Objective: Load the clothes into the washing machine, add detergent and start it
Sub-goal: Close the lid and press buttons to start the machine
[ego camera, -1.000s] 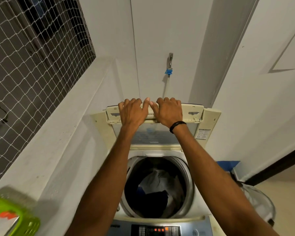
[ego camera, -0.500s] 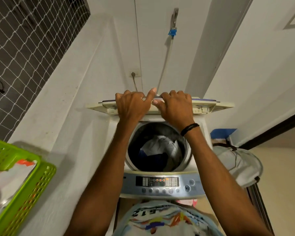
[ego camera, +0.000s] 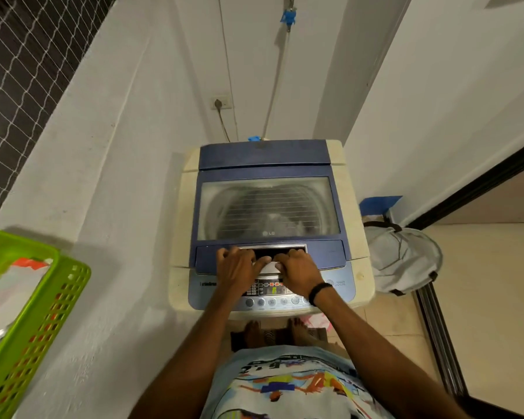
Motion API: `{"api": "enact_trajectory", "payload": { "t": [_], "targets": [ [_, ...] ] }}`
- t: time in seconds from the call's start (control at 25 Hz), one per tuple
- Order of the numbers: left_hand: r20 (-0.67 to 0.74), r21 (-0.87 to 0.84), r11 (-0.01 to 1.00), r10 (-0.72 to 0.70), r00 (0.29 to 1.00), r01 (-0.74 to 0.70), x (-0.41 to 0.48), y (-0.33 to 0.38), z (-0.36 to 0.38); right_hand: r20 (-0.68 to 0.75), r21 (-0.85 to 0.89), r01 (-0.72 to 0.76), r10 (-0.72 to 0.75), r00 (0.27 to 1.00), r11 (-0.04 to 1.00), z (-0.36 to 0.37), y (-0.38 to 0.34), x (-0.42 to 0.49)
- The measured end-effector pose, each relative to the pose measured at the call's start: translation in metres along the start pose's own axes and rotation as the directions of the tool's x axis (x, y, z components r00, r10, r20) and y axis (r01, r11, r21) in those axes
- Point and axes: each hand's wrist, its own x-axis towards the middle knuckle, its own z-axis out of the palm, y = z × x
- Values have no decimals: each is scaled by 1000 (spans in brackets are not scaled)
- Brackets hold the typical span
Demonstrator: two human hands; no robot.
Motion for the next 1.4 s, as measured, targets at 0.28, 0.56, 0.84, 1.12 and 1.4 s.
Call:
{"api": "enact_trajectory", "payload": {
  "t": [0.28,0.56,0.84,1.12,1.4],
  "targets": [
    [-91,1,999,-44,995,44,-5,0,24,-64,126,-76,84,994,989,22,2,10],
    [-158,-15,999,-42,986,40,-6,2,33,-153,199,-100,132,979,975,32,0,4],
    [-201,-130,986,-128,971,103,-22,24,34,-225,173,-86,124,966,981,28,-5,-10],
    [-232,-287,944,-235,944,164,-63,33,45,-127,122,-26,42,991,992,24,-1,-55],
    [-73,-260,894,-394,916,364,-114,33,58,21,187,-184,183,983,965,30,31,-142]
  ]
}}
